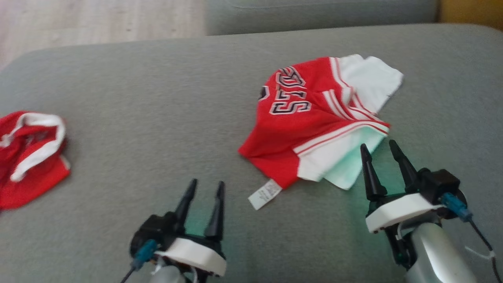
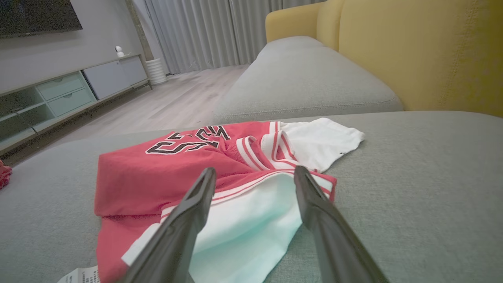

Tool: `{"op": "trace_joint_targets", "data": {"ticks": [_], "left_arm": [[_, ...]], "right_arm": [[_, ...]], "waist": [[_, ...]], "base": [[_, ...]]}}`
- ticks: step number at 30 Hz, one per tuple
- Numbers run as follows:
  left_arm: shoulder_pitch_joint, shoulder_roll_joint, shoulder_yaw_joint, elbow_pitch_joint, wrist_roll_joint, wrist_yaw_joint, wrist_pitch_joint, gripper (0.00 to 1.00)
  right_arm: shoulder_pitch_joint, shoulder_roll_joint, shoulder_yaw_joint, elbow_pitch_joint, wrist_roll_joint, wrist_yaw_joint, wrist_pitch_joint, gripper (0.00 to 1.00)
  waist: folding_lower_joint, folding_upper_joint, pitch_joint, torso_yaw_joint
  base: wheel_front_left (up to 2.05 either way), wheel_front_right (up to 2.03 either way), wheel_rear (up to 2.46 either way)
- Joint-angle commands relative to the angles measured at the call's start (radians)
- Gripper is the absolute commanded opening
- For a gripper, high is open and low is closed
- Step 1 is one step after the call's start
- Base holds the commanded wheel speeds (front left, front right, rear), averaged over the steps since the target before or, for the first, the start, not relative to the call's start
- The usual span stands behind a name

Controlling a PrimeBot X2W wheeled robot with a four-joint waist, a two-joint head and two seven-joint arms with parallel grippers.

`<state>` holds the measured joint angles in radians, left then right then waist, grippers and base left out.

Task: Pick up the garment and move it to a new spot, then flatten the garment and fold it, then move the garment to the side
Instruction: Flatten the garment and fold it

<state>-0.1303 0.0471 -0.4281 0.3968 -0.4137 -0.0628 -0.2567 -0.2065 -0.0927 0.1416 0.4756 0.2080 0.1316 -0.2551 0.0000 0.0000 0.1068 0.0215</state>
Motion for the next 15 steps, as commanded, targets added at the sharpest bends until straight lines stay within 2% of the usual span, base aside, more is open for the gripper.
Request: {"op": "trace_joint_targets", "data": {"ticks": [1, 8, 15], "left_arm": [[-0.052, 0.003, -0.017, 0.003, -0.026, -0.008, -0.005, 1.0], [-0.131, 0.003, -0.163, 0.121, -0.195, -0.039, -0.005, 1.0], [-0.197, 0.003, -0.215, 0.203, -0.263, -0.051, -0.005, 1.0]], "right_arm": [[-0.015, 0.011, 0.024, -0.04, -0.008, -0.001, -0.007, 1.0], [-0.017, 0.029, 0.047, -0.031, -0.011, -0.001, -0.007, 1.0], [-0.021, 0.033, 0.03, -0.029, -0.013, -0.001, -0.007, 1.0]], "waist": [[0.0, 0.0, 0.02, -0.055], [0.0, 0.0, 0.073, -0.173], [0.0, 0.0, 0.119, -0.238]], "base": [[0.0, 0.0, 0.0], [0.0, 0.0, 0.0], [0.0, 0.0, 0.0]]}}
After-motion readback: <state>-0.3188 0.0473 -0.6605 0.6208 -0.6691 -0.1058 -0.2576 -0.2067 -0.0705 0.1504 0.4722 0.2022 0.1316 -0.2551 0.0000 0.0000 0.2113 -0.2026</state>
